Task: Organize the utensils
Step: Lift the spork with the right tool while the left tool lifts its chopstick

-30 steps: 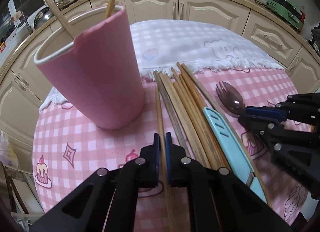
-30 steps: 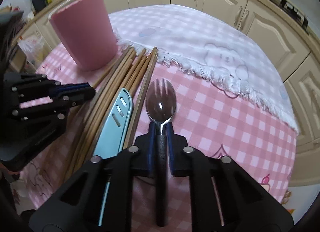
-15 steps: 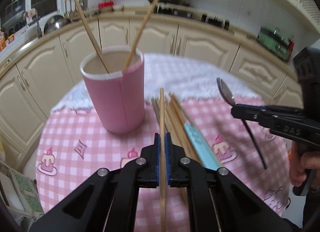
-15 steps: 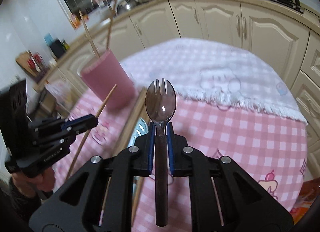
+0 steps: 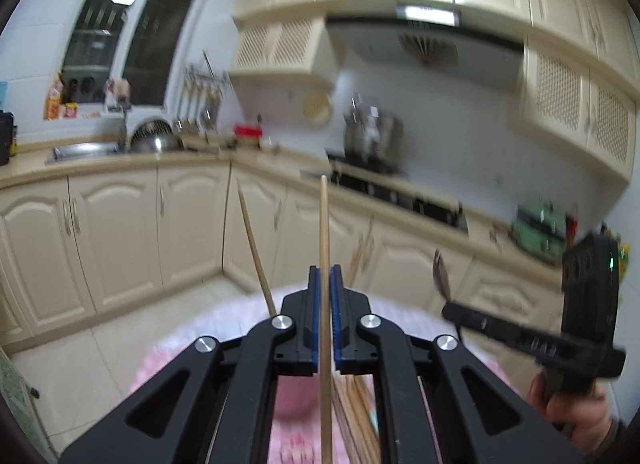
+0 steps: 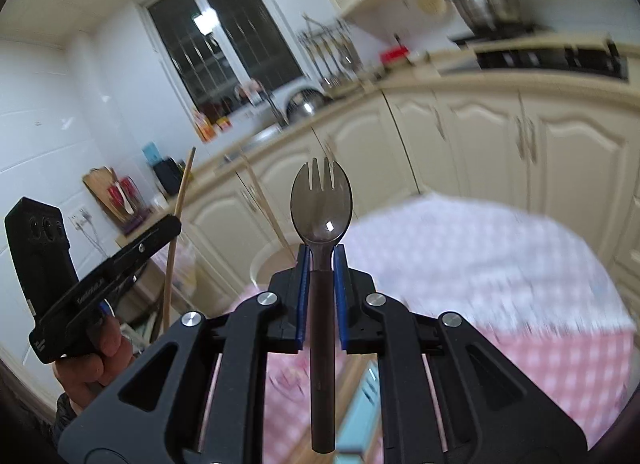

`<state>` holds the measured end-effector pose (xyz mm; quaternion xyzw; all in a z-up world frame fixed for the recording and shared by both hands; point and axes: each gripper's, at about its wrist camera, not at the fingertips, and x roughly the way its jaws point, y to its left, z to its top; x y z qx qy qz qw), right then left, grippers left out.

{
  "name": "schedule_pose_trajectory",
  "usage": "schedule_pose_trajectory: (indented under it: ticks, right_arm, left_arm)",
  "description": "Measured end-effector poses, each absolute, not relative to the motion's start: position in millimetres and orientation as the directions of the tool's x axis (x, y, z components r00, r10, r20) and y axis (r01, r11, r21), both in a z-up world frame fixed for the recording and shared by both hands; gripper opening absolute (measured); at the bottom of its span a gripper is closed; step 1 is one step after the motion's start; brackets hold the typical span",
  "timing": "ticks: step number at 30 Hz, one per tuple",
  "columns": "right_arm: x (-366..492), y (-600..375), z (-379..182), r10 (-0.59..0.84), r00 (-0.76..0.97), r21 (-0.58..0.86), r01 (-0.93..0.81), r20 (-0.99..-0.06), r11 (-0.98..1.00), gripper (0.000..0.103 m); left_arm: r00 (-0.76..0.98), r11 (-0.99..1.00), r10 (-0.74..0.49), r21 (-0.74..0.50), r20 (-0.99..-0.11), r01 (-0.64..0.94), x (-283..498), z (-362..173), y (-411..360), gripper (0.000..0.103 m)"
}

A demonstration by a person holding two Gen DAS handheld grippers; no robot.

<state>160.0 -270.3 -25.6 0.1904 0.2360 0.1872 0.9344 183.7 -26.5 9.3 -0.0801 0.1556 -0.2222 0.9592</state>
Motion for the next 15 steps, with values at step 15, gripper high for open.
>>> schedule_pose_trajectory:
  ticks: [15]
  right_arm:
    - [258.2, -215.3, 15.4, 0.465, 0.856, 0.428, -0.341, -0.226, 0.837, 0.012]
  left_arm:
    - [0.931, 0.894, -0.363, -0.298, -0.043, 0.335, 262.4, 47.4, -33.0, 0.005]
